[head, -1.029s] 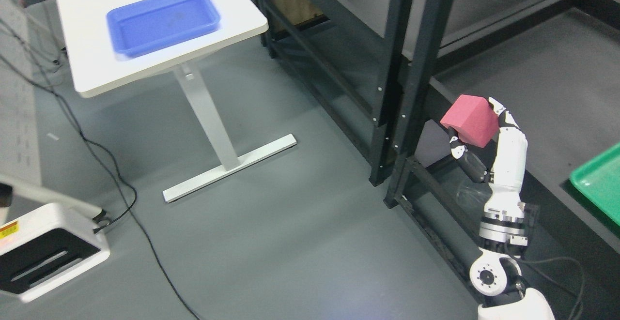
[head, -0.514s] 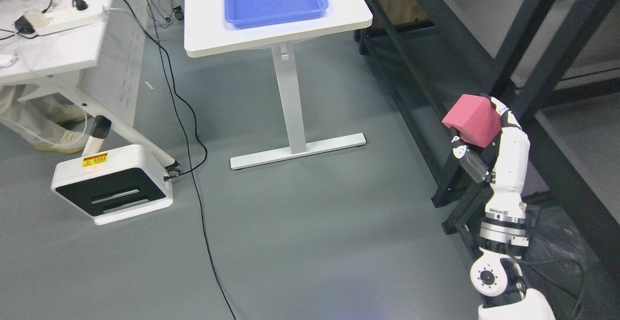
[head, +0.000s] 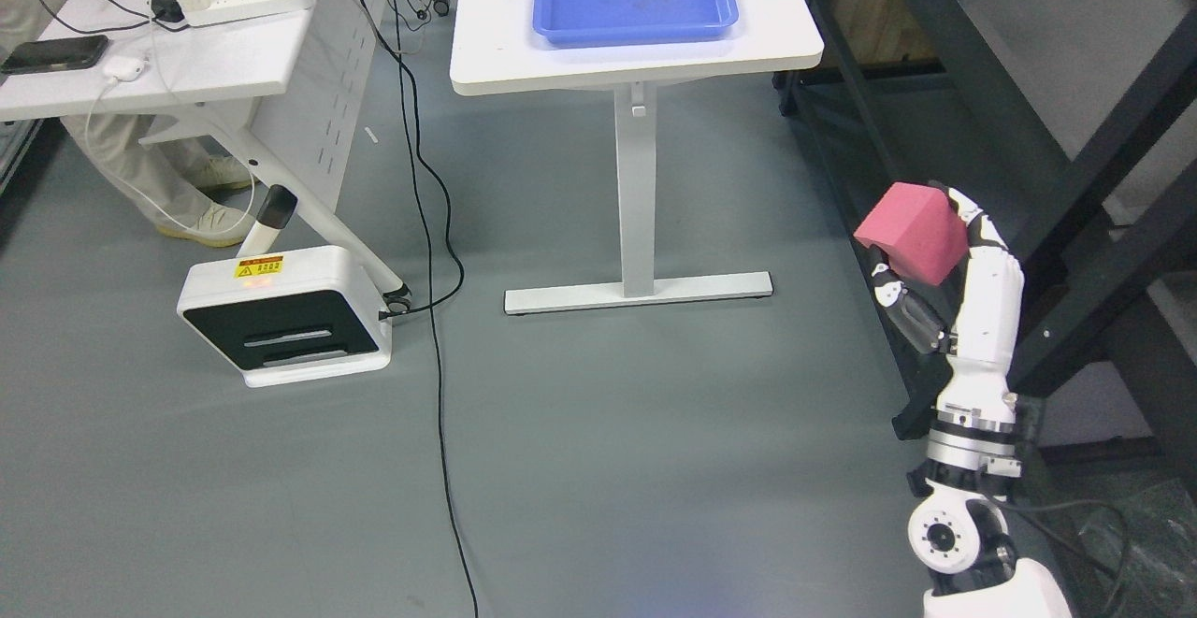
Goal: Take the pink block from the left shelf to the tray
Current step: 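Turn toward the white table carrying the cube in the right hand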
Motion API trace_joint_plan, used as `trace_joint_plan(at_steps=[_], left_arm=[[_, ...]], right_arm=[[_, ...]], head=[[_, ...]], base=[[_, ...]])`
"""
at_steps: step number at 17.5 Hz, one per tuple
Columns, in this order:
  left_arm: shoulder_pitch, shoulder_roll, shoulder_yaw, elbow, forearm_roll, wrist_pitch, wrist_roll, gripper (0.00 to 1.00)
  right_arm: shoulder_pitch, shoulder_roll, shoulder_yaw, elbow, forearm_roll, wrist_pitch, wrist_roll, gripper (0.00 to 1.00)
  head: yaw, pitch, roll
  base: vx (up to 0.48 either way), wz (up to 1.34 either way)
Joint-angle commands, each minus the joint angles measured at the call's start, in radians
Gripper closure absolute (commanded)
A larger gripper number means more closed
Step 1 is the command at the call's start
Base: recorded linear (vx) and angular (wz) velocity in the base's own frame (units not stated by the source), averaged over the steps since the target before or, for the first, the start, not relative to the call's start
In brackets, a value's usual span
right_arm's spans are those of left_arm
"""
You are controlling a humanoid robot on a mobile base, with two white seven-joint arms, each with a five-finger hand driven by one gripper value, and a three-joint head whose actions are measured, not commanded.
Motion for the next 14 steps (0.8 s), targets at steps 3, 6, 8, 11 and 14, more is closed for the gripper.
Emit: trace_joint_plan(at_steps=[3, 6, 8, 11, 14], left_arm=[[0.020, 0.017, 0.000, -0.017, 0.000, 0.000, 0.000, 0.00], [0.020, 0.017, 0.000, -0.017, 0.000, 0.000, 0.000, 0.00], [0.020, 0.017, 0.000, -0.017, 0.000, 0.000, 0.000, 0.00], [0.020, 0.017, 0.000, -0.017, 0.000, 0.000, 0.000, 0.00], [0.020, 0.017, 0.000, -0.017, 0.000, 0.000, 0.000, 0.00]], right_arm=[[0.002, -0.017, 0.000, -0.001, -0.001, -0.004, 0.000, 0.97], [0.002, -0.017, 0.002, -0.001, 0.001, -0.004, 0.000, 0.97], [0.003, -0.017, 0.002, -0.001, -0.001, -0.004, 0.000, 0.97], [0.003, -0.017, 0.005, -0.001, -0.001, -0.004, 0.000, 0.97], [0.003, -0.017, 0.008, -0.001, 0.001, -0.004, 0.000, 0.97]], head=[[0.0000, 0.000, 0.000], [0.0000, 0.000, 0.000], [0.0000, 0.000, 0.000], [0.0000, 0.000, 0.000], [0.0000, 0.000, 0.000]], base=[[0.054, 0.15], [0.104, 0.29], [0.152, 0.31], [0.199, 0.24], [0.242, 0.10]])
